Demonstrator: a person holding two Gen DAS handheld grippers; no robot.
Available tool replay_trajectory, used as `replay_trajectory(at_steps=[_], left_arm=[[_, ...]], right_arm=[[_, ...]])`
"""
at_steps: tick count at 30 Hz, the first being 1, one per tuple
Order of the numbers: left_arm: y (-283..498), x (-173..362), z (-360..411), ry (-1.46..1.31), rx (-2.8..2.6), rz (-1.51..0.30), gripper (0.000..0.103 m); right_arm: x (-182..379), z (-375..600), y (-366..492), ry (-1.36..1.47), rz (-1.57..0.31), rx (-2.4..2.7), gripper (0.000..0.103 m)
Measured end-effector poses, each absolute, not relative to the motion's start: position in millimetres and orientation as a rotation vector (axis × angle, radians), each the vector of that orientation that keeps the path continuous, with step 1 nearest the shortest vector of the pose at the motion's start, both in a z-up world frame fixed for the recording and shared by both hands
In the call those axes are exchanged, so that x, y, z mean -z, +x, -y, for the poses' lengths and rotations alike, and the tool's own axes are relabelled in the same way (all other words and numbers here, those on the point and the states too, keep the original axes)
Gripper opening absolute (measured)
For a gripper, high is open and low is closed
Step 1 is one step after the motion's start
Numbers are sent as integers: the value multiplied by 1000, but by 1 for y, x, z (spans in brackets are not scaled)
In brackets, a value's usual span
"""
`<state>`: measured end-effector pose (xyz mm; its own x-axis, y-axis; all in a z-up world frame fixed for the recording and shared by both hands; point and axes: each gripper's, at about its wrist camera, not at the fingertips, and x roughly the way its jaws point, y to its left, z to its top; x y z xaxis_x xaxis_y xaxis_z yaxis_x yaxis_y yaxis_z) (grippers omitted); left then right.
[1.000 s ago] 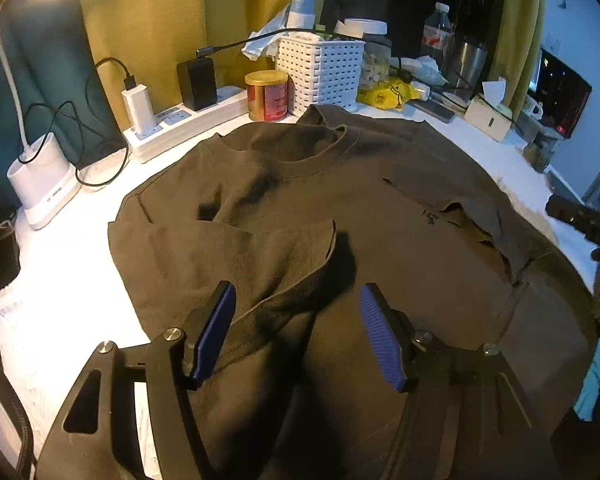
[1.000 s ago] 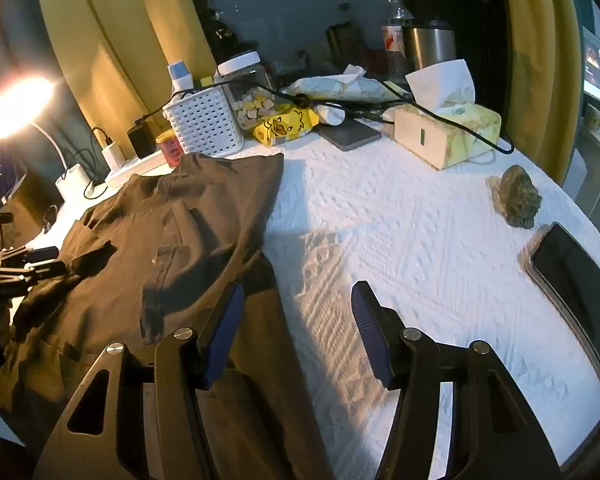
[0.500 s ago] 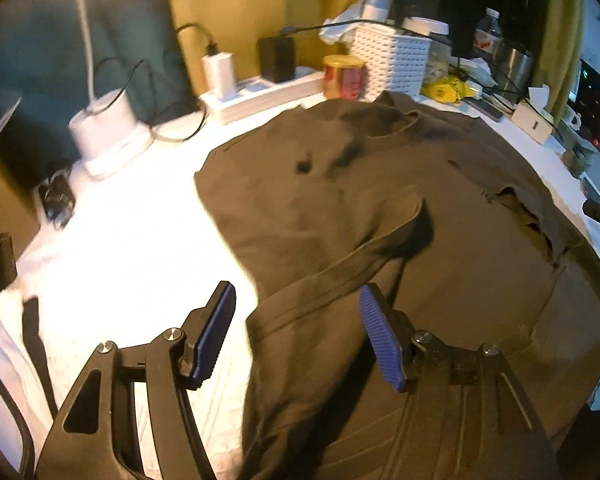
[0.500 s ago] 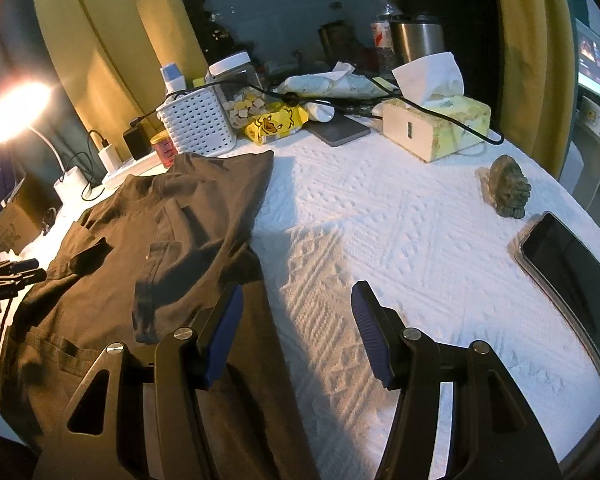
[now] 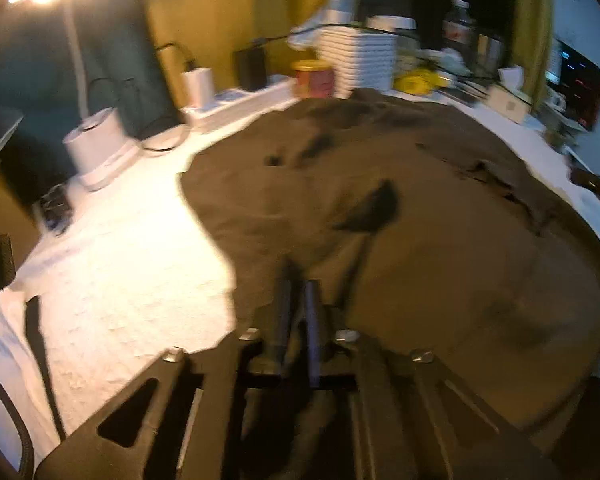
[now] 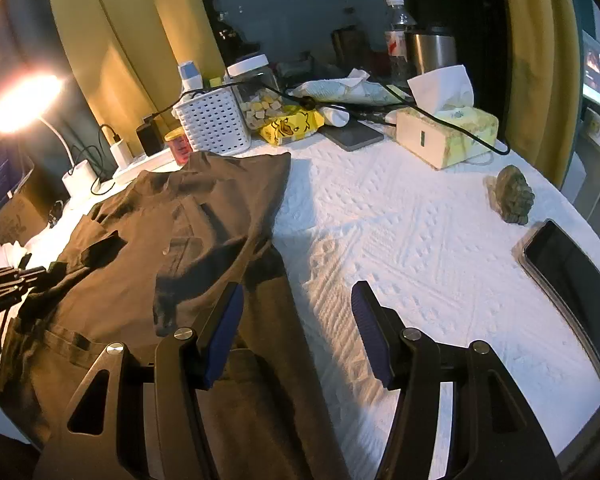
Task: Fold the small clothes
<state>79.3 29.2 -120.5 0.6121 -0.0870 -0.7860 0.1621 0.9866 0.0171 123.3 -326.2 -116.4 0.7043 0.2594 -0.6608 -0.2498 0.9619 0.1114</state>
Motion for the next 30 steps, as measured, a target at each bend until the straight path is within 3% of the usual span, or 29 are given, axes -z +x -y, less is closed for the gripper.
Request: replay_trajectory(at_steps=[8,26,28,29,30], left_arm=[[64,124,-1,105,241,-931,3],[87,138,-80,-89,-2,-947,6],[86,138,-84,-108,-19,-944,29],[85,136,-88,-119,-27,-938,51],[83,135,-92,-144,-30,-925,65]], right_arm=[[115,323,115,1,-737,-291,60],[115,320,113,-12,-753,-294,60],[115,319,114,-13,-754,-294,60],[115,319,114,-14,-754,-294,60],[116,319,114,-15,-754,-295,60]])
